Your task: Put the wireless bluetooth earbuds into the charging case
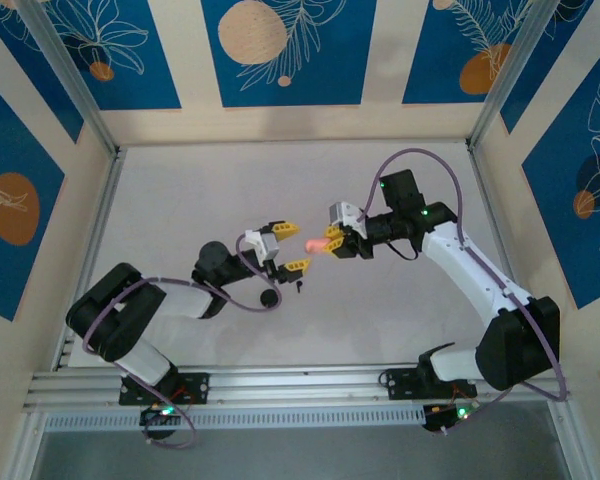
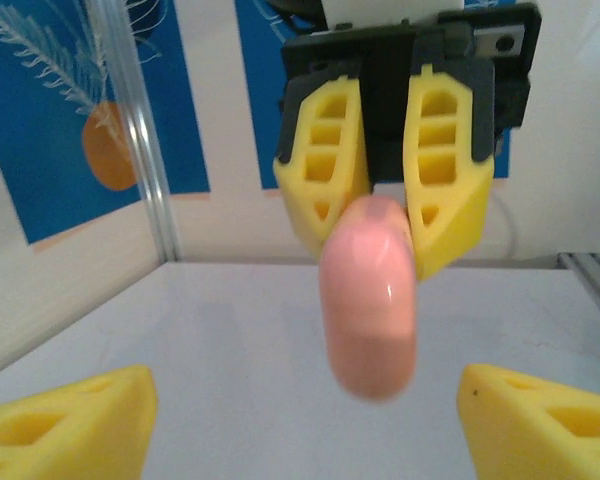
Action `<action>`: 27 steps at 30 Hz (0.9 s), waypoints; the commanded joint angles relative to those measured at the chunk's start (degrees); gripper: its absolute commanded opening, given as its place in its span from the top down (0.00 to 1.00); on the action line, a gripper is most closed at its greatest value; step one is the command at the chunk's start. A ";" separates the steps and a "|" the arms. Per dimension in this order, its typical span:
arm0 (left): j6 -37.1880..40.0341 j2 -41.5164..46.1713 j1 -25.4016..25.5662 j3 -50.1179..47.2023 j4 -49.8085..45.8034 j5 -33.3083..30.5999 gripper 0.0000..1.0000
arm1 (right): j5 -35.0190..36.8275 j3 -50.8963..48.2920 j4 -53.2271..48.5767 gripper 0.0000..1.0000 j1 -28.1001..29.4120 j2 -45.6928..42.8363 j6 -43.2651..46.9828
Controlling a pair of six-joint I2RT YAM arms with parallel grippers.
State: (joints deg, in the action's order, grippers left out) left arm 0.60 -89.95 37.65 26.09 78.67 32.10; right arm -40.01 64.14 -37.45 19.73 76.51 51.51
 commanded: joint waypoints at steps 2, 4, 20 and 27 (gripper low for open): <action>3.55 2.51 0.04 -3.05 1.92 -8.39 0.18 | 2.29 1.58 -5.20 0.84 -1.32 1.72 -7.44; 3.95 3.15 -0.03 -4.59 1.92 -12.05 0.17 | 3.15 1.93 -6.62 0.84 -1.75 2.94 -10.07; 2.90 1.24 -0.16 -10.56 1.67 -30.21 0.08 | 7.64 15.59 -15.52 0.84 -5.80 26.03 -23.76; 3.01 -0.87 -0.21 -10.54 1.75 -31.26 0.07 | 9.89 24.65 -21.15 0.86 -7.07 37.36 -24.00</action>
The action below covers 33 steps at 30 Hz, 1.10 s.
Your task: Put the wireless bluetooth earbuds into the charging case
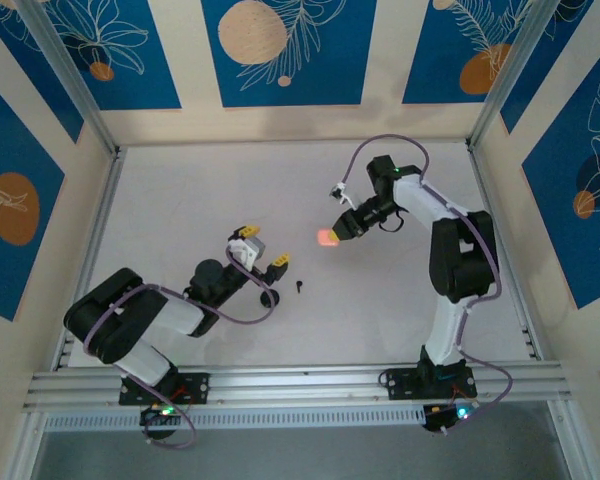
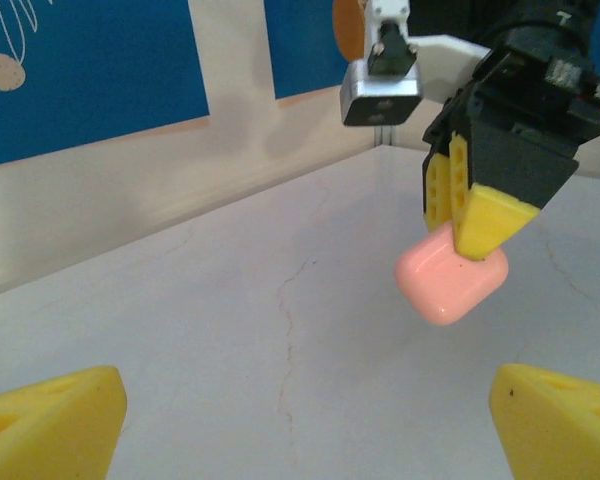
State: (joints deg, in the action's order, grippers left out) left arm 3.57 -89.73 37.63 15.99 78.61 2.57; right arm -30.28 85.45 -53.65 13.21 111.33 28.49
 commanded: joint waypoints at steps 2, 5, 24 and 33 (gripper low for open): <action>-0.08 -1.63 -0.19 -0.42 1.98 -2.02 0.07 | 0.85 5.96 -6.50 0.86 -1.06 5.43 -1.09; -0.06 -2.31 -0.19 -0.26 1.90 -2.35 0.07 | 2.11 10.32 -9.24 0.86 -1.76 9.75 -1.71; 0.38 -3.66 -0.47 2.63 -2.24 -2.66 0.07 | 5.18 22.08 -18.46 0.86 -7.03 20.60 -0.29; 0.29 -4.40 -0.48 3.87 -3.55 -1.79 0.09 | 7.04 23.20 -20.29 0.85 -7.85 22.29 1.39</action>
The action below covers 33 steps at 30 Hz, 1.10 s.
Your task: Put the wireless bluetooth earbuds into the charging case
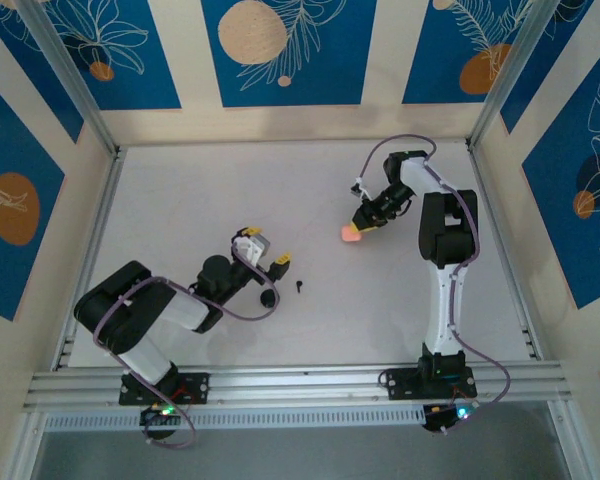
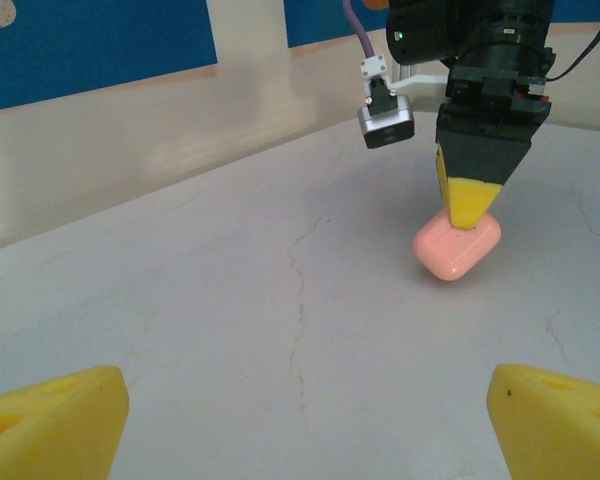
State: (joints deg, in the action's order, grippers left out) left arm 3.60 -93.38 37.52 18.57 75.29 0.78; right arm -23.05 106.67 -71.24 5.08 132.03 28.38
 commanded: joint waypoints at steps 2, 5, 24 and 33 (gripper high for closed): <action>0.18 -0.73 -0.36 1.45 -0.30 0.19 0.09 | 0.28 2.61 -2.89 0.84 0.28 2.22 1.54; 0.26 -0.36 -0.36 1.47 -0.72 0.06 0.09 | 0.33 3.14 -2.80 0.82 0.26 2.78 1.66; 0.25 0.56 -0.33 1.66 -2.66 0.63 0.12 | 2.52 3.96 -0.62 0.61 0.10 4.38 -0.40; -0.58 2.49 -0.35 1.47 -5.15 0.19 0.12 | 4.50 4.33 2.02 0.50 -0.34 3.47 -3.48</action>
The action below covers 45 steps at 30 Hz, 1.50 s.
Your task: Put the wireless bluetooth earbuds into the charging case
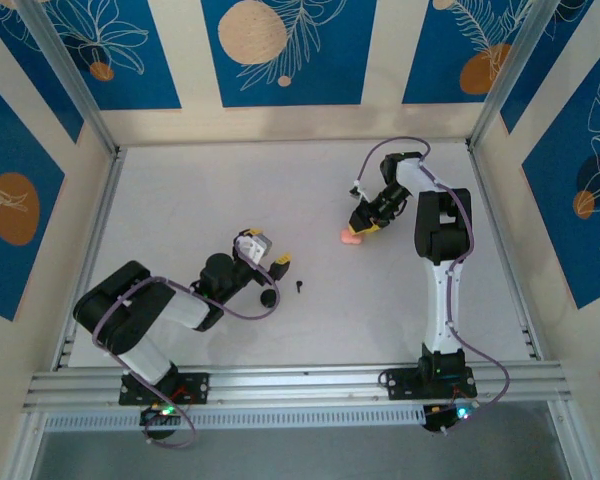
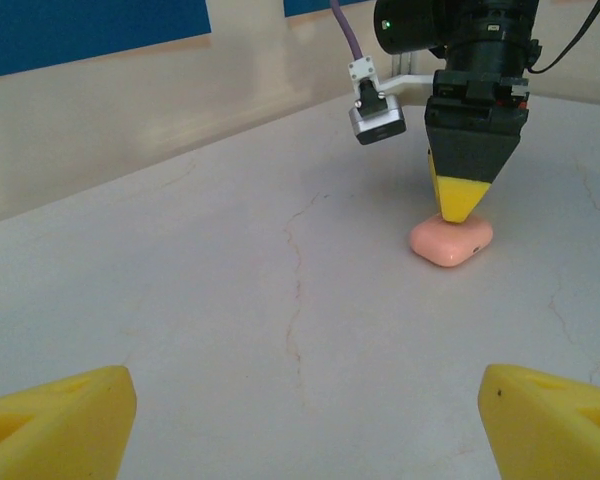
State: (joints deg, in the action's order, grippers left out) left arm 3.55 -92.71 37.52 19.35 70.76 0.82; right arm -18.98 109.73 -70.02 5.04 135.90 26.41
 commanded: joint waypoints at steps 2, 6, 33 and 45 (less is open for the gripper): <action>-0.98 2.33 -0.33 0.68 -1.22 0.07 0.13 | 0.76 0.95 1.59 0.49 -0.29 -1.16 -1.95; -2.25 3.93 -0.25 0.60 -2.93 0.06 0.13 | 2.16 -0.84 4.06 0.47 -0.20 -3.94 -3.09; -30.43 30.44 0.98 25.76 -93.89 -5.87 0.27 | 6.58 -35.77 33.14 0.33 12.11 -44.64 -33.18; -40.67 18.01 2.90 45.93 -128.81 -4.42 0.38 | 8.19 -51.63 41.92 0.29 15.56 -59.59 -46.33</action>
State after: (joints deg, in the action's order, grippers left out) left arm -33.89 -71.85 39.11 62.02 -46.06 -4.14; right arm -11.53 59.77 -30.79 19.97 78.48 -16.12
